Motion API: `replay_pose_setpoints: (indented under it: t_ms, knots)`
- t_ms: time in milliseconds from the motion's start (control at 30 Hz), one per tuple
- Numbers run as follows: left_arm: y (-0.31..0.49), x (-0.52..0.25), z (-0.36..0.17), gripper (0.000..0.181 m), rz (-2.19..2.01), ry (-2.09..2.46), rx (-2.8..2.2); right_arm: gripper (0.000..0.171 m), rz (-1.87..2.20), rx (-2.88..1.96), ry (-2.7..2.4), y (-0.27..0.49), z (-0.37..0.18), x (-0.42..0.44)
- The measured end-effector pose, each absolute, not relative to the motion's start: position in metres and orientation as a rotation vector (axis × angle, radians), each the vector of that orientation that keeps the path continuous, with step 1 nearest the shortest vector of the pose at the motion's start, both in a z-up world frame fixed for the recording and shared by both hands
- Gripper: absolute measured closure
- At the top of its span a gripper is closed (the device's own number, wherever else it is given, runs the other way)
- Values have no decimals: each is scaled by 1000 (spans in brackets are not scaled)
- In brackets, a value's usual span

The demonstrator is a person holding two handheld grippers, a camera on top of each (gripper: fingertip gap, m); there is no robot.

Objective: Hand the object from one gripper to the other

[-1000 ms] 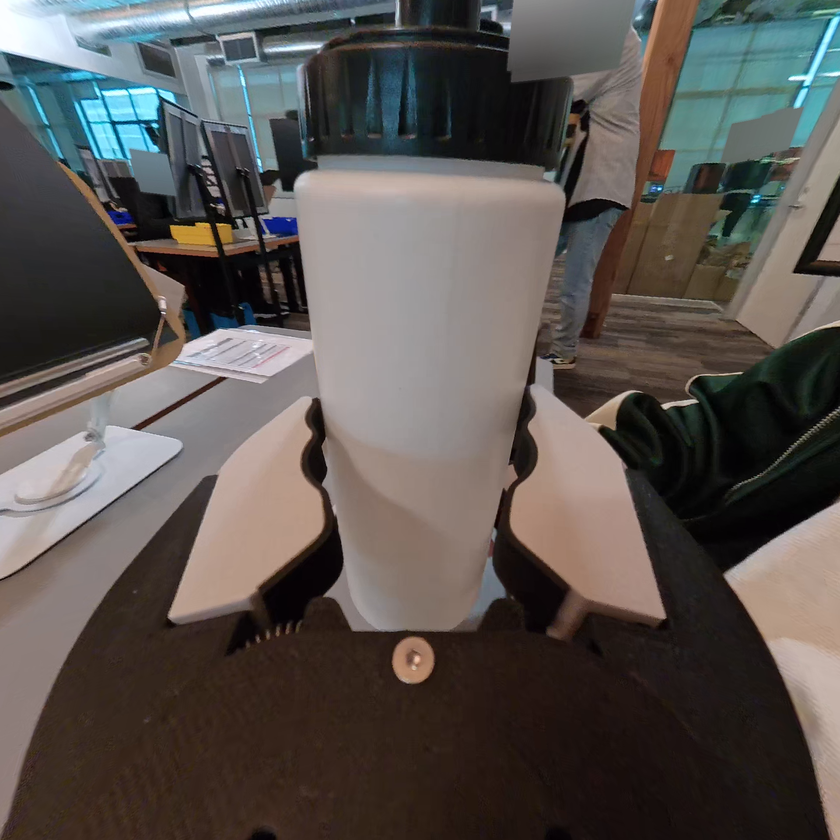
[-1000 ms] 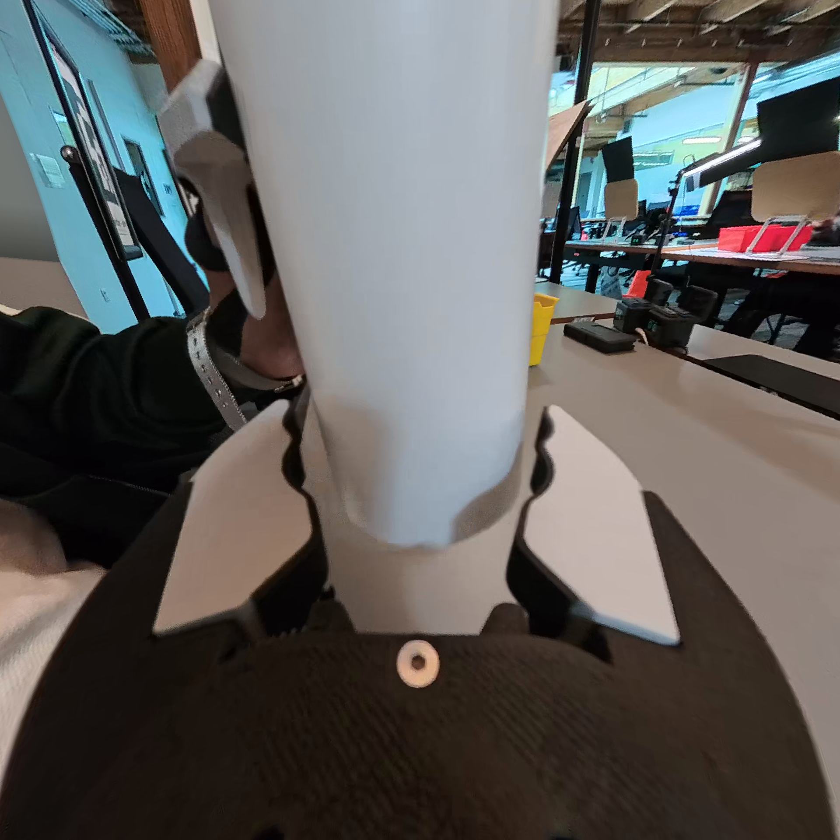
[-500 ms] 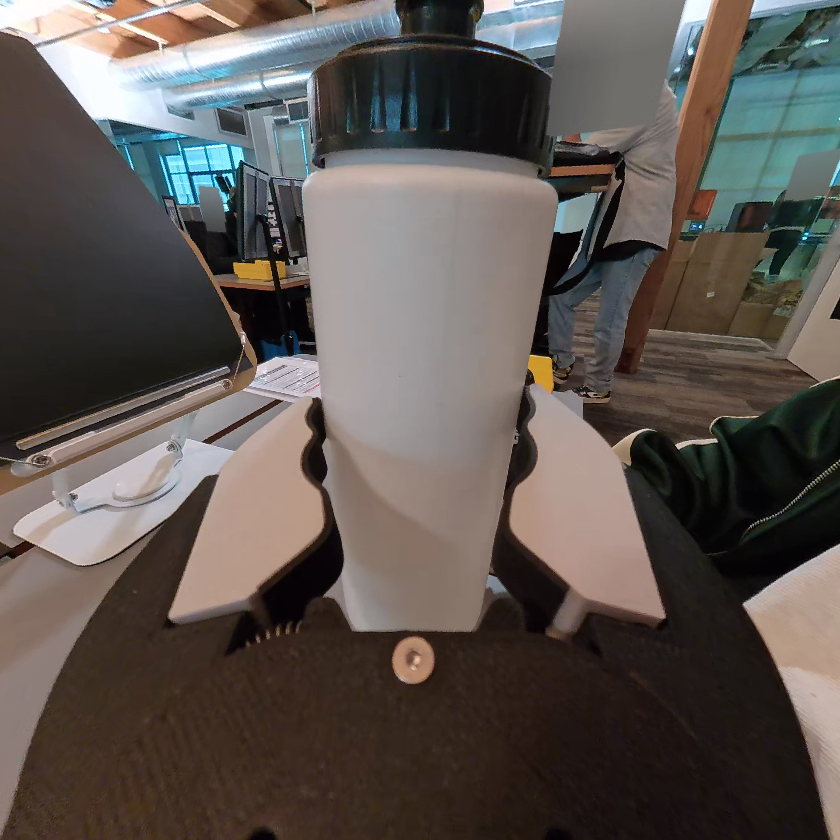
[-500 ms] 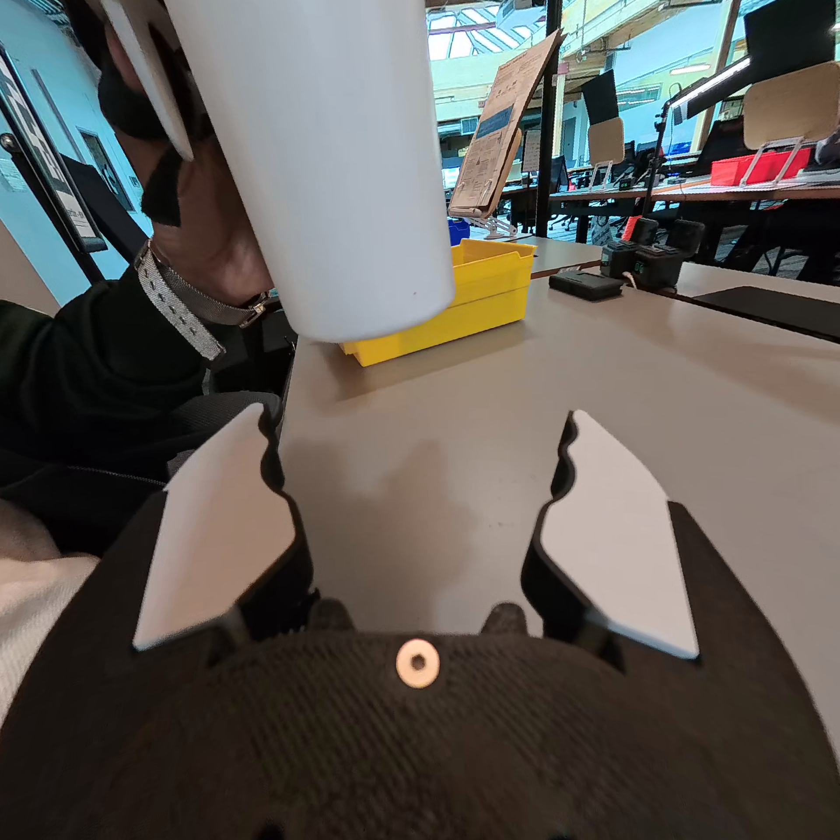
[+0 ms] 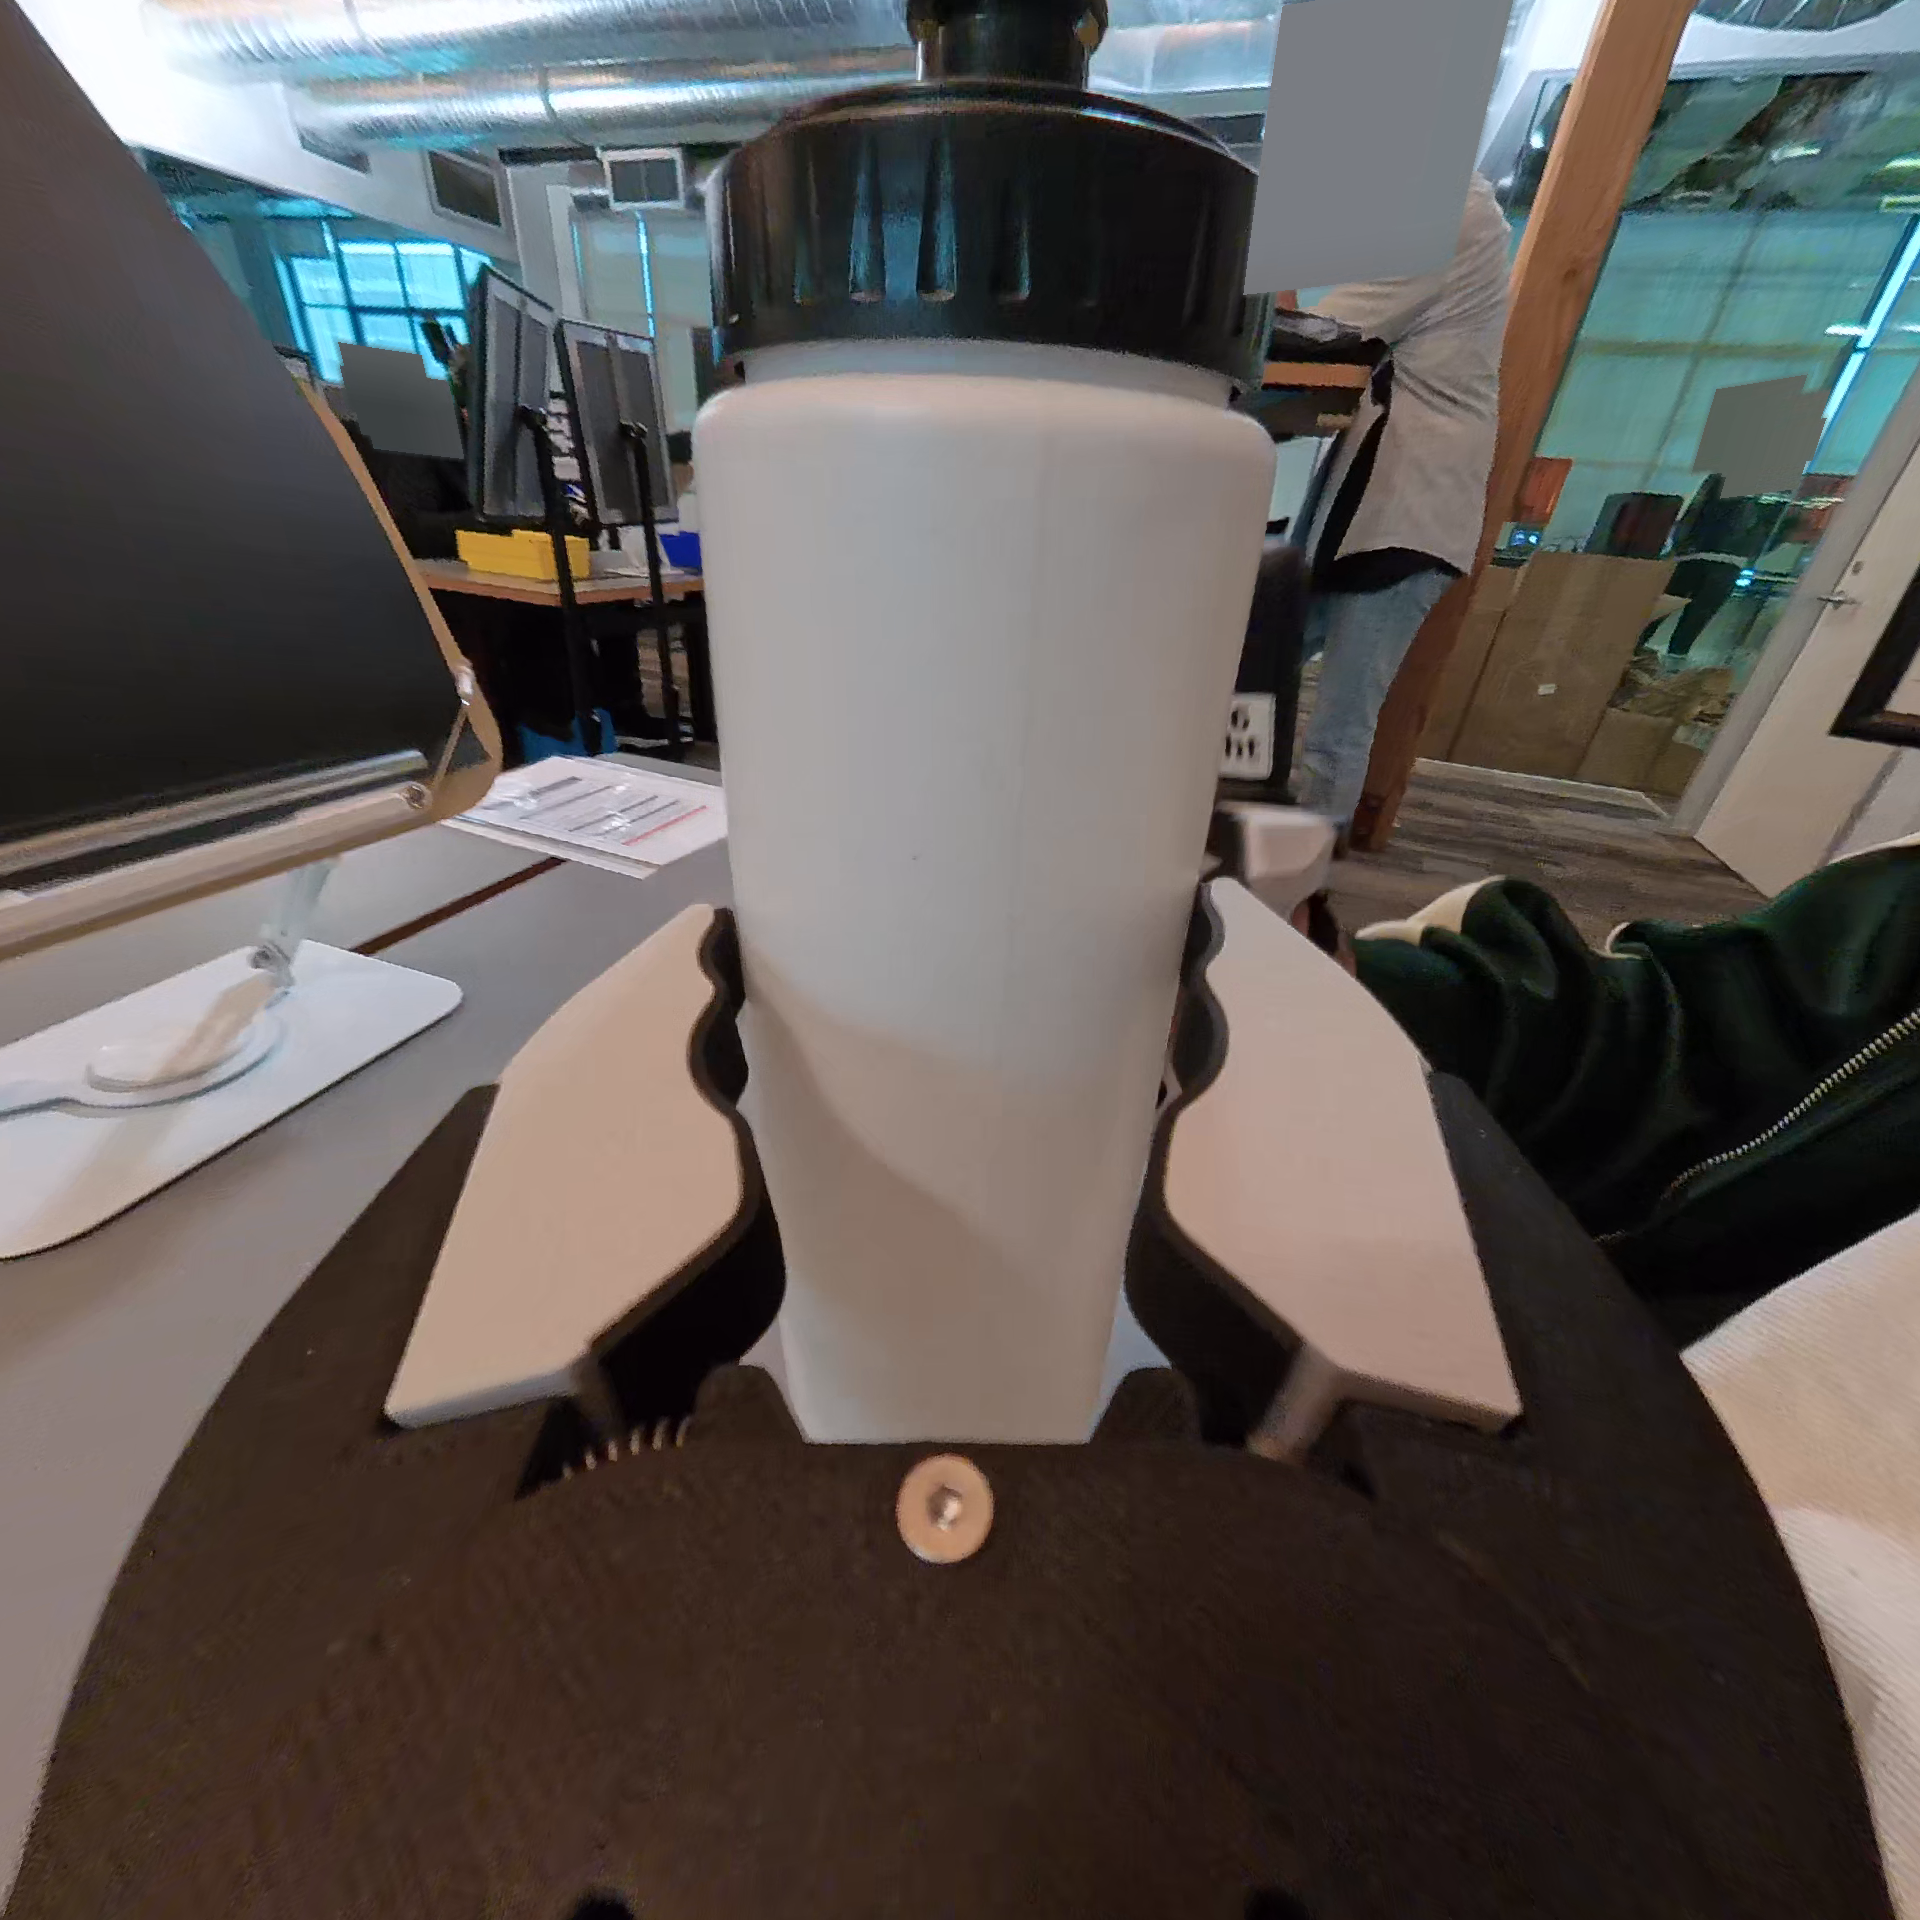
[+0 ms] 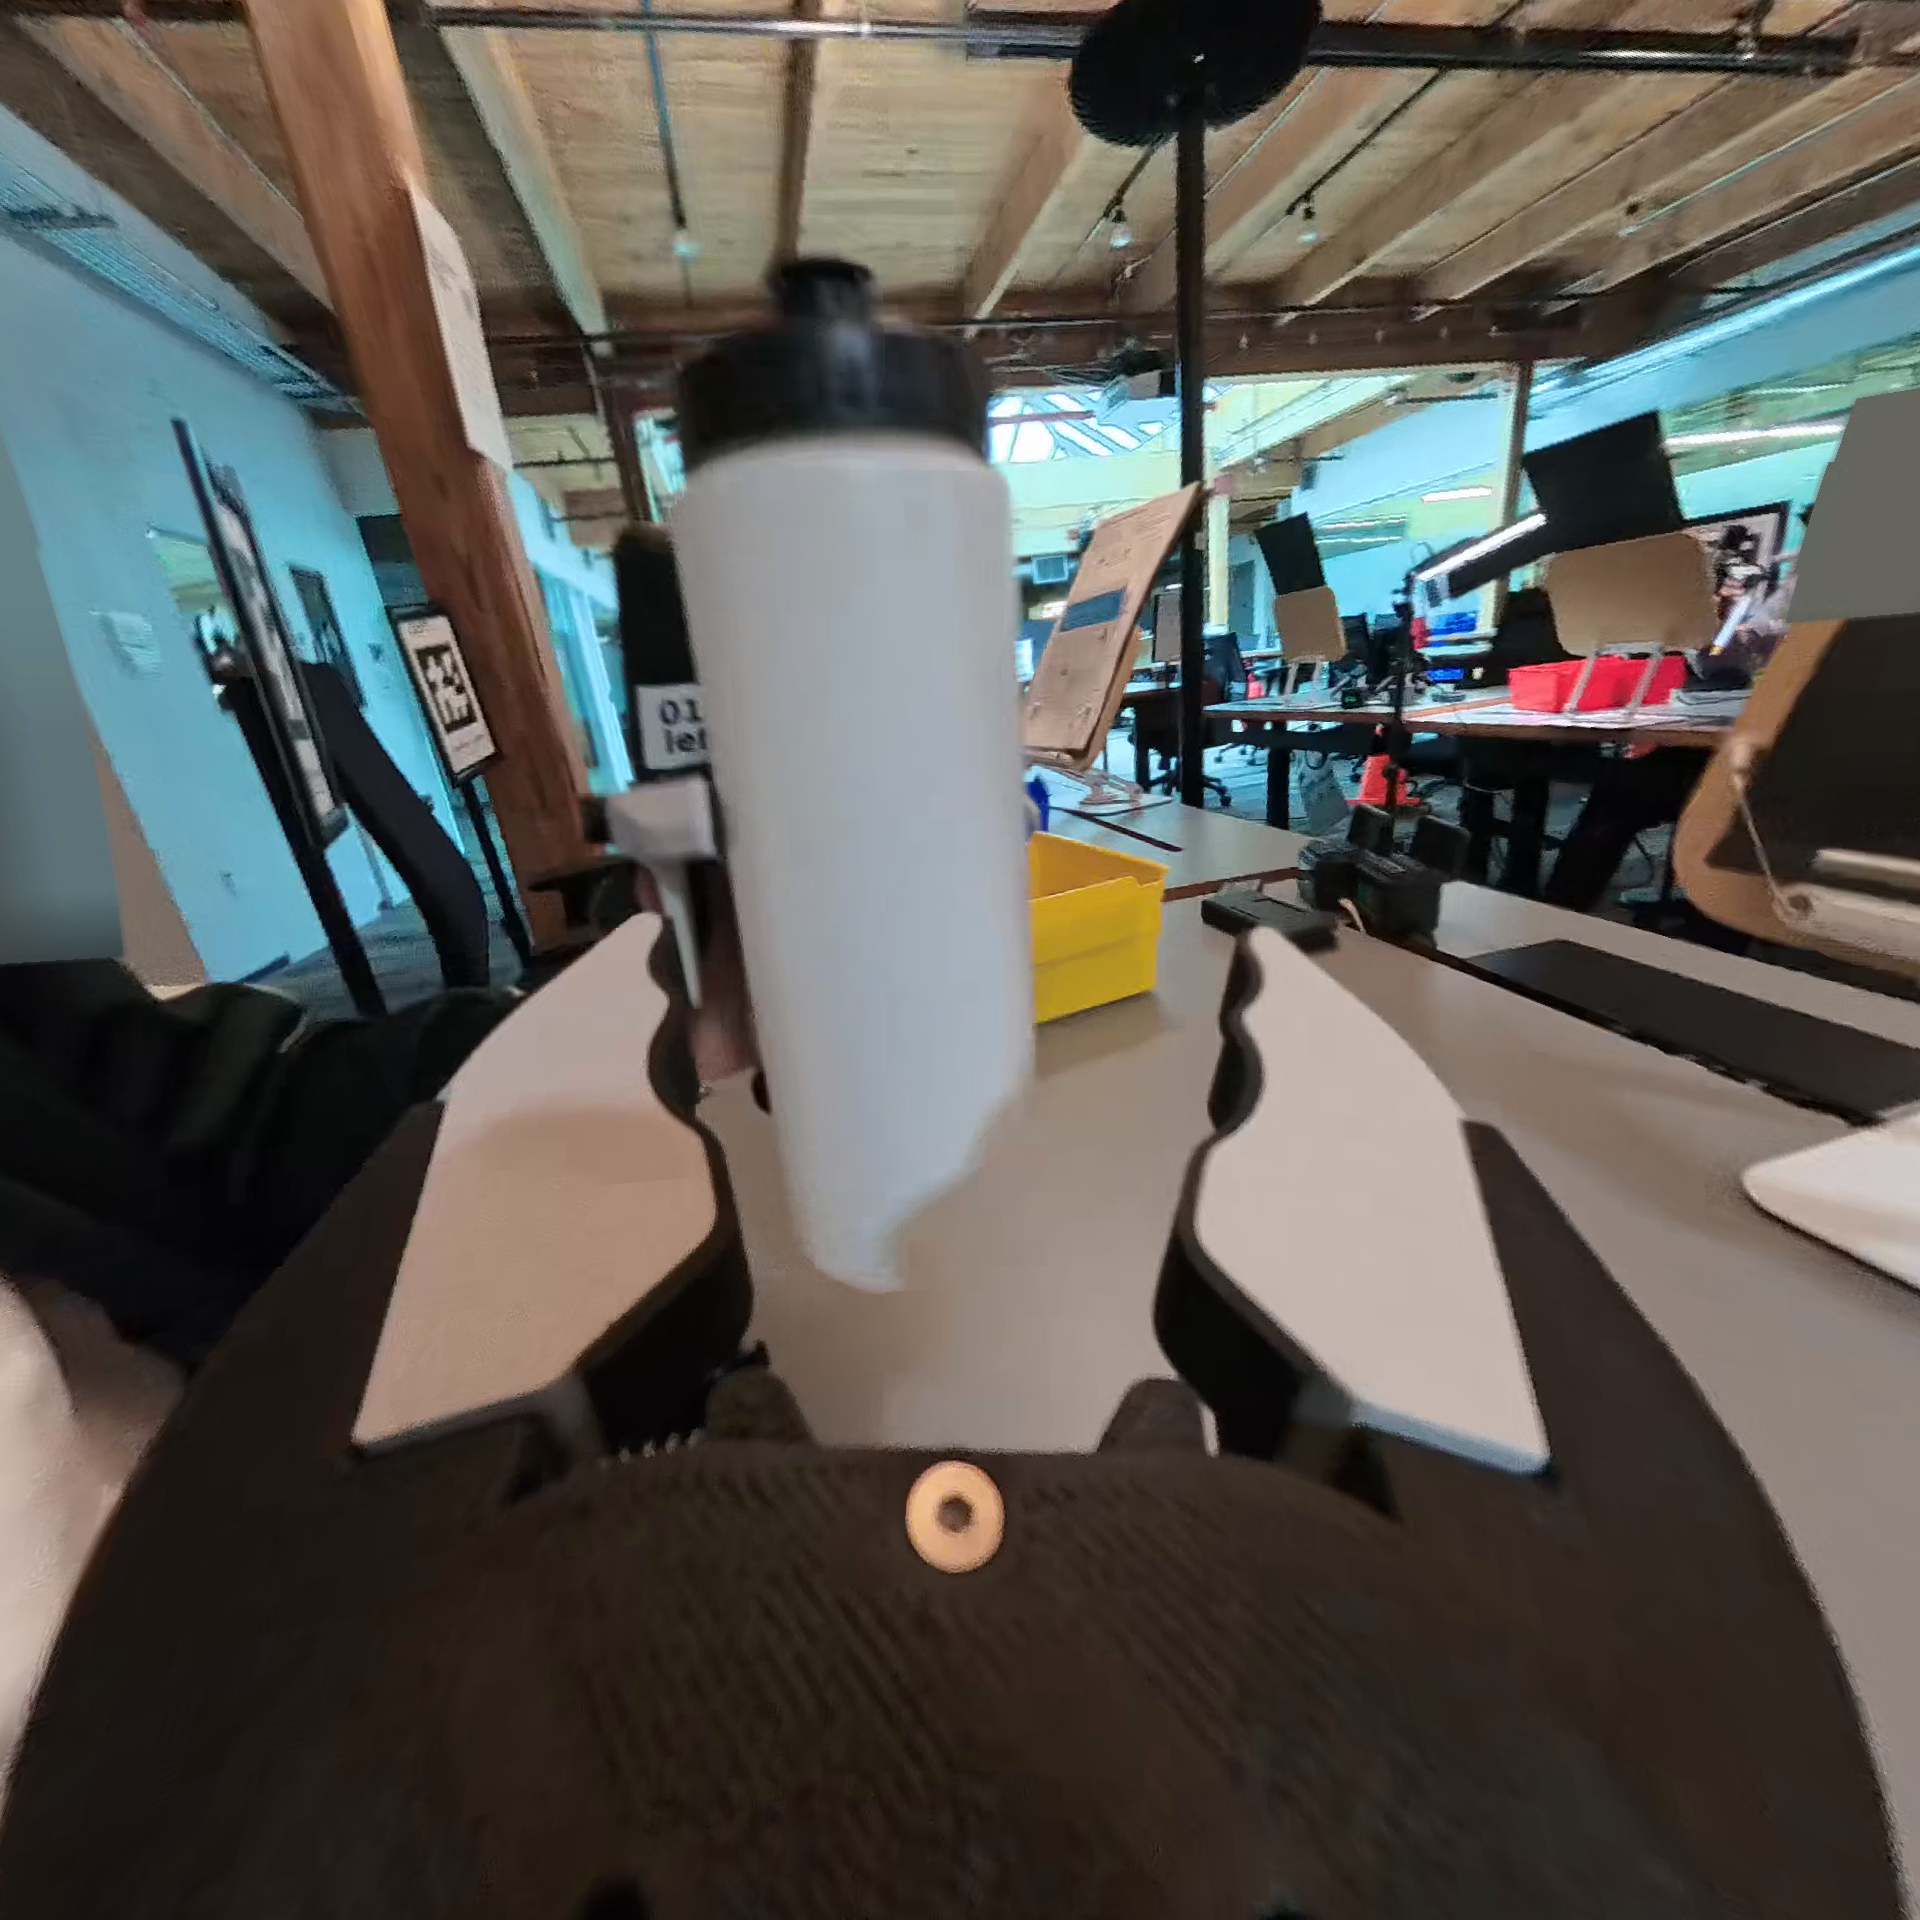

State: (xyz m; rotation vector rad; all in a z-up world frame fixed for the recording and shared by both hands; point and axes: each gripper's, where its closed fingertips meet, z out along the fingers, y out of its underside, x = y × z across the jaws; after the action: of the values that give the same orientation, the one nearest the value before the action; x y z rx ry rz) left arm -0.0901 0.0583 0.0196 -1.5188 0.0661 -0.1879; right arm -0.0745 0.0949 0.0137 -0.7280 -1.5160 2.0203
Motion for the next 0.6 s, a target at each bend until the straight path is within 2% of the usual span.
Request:
replay_pose_setpoints:
  t_ms: [133, 300, 467, 600]
  knots:
    - [72, -76, 0, 99, -243, 84, -1544, 67, 1997, -660, -1608, 75, 31, -63]
    - [82, -61, -14, 99, -278, 113, -1576, 70, 2033, -668, -1630, 63, 37, -58]
    - [85, -48, -18, 99, -282, 151, -1592, 92, 1936, -668, -1643, 65, 28, -63]
    - [85, -46, -16, 99, -257, 173, -1602, 93, 1930, -645, -1630, 66, 29, -61]
